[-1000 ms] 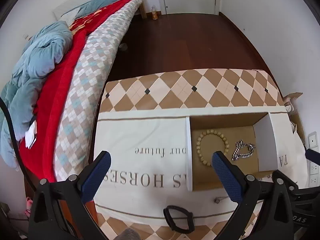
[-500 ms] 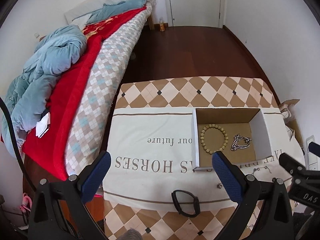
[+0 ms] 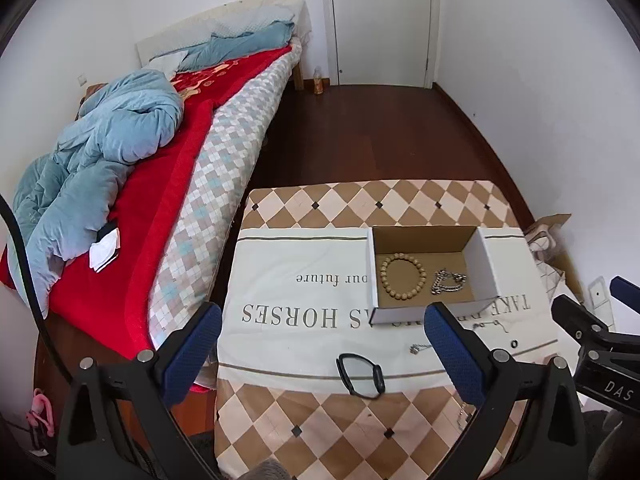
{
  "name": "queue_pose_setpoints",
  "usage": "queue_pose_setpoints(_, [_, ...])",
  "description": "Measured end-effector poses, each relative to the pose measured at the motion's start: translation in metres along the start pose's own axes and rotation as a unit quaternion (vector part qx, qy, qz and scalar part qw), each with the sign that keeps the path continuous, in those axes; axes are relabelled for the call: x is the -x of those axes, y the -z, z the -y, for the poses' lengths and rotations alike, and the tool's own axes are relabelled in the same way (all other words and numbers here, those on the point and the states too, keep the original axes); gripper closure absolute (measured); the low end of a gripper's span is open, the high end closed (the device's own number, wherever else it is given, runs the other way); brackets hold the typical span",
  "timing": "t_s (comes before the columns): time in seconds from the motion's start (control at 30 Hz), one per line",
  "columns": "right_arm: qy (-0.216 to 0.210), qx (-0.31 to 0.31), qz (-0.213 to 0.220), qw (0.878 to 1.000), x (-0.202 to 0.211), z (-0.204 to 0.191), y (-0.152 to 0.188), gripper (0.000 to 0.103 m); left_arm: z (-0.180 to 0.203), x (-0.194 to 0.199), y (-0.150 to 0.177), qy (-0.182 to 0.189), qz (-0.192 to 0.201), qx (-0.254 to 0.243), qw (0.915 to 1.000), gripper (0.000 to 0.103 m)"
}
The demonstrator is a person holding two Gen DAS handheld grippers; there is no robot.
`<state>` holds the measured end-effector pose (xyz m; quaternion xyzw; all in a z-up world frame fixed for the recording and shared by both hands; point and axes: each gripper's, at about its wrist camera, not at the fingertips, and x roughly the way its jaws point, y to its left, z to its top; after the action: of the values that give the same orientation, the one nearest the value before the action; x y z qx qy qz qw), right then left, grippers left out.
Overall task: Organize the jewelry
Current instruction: 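Grasp the black smartwatch band with the left gripper while the right gripper grasps the heart-link bracelet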
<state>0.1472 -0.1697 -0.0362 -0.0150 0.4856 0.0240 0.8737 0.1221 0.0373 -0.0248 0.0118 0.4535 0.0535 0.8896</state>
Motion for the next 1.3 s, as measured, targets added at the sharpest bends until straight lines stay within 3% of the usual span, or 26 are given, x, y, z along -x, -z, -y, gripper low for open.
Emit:
queue_pose_setpoints(0.17, [-0.027, -0.021, 0.020, 0.999, 0.024, 0.004, 0.013, 0.000, -0.005, 0.022, 0.011, -0.013, 0.022, 0.009, 0.9996, 0.000])
queue_pose_setpoints(0.27, [-0.053, -0.033, 0.043, 0.997, 0.032, 0.012, 0.022, 0.000, -0.009, 0.021, 0.021, -0.041, 0.026, 0.010, 0.9988, 0.000])
queue_pose_setpoints(0.37, [-0.028, -0.036, 0.038, 0.998, 0.025, 0.021, 0.037, 0.000, -0.016, 0.001, 0.035, -0.053, 0.004, 0.011, 0.9985, 0.000])
queue_pose_setpoints(0.47, [-0.013, -0.057, -0.006, 0.998, -0.001, 0.039, 0.056, 0.000, -0.021, -0.028, 0.050, -0.067, -0.037, 0.016, 0.9969, 0.000])
queue_pose_setpoints(0.5, [-0.014, -0.066, -0.023, 0.997, -0.012, 0.045, 0.063, 0.004, -0.023, -0.043, 0.055, -0.070, -0.057, 0.020, 0.9957, 0.000])
queue_pose_setpoints(0.6, [-0.004, -0.080, -0.064, 0.995, -0.042, 0.062, 0.082, 0.047, -0.023, -0.077, 0.069, -0.064, -0.099, 0.023, 0.9927, 0.000])
queue_pose_setpoints(0.73, [-0.005, -0.103, -0.092, 0.990, -0.071, 0.081, 0.101, 0.050, -0.017, -0.123, 0.084, -0.042, -0.153, 0.024, 0.9870, 0.002])
queue_pose_setpoints(0.83, [-0.008, -0.126, -0.105, 0.986, -0.084, 0.098, 0.111, 0.050, -0.008, -0.155, 0.090, -0.023, -0.189, 0.023, 0.9815, 0.014])
queue_pose_setpoints(0.9, [-0.006, -0.139, -0.111, 0.984, -0.092, 0.109, 0.114, 0.050, -0.004, -0.171, 0.092, -0.013, -0.209, 0.023, 0.9776, 0.034])
queue_pose_setpoints(0.97, [-0.001, -0.150, -0.116, 0.982, -0.098, 0.118, 0.114, 0.050, 0.002, -0.185, 0.094, -0.008, -0.222, 0.019, 0.9748, 0.035])
queue_pose_setpoints(1.03, [0.001, -0.158, -0.122, 0.980, -0.105, 0.126, 0.115, 0.050, 0.008, -0.196, 0.095, -0.003, -0.228, 0.015, 0.9737, 0.053])
queue_pose_setpoints(1.1, [-0.002, -0.164, -0.128, 0.978, -0.110, 0.131, 0.115, 0.050, 0.010, -0.202, 0.097, 0.013, -0.234, 0.019, 0.9720, 0.084])
queue_pose_setpoints(1.13, [-0.003, -0.165, -0.131, 0.978, -0.113, 0.131, 0.115, 0.050, 0.011, -0.201, 0.097, 0.017, -0.226, 0.022, 0.9737, 0.091])
queue_pose_setpoints(1.3, [-0.028, -0.132, -0.158, 0.978, -0.124, 0.110, 0.120, 0.050, 0.018, -0.194, 0.104, 0.006, -0.215, -0.009, 0.9765, 0.096])
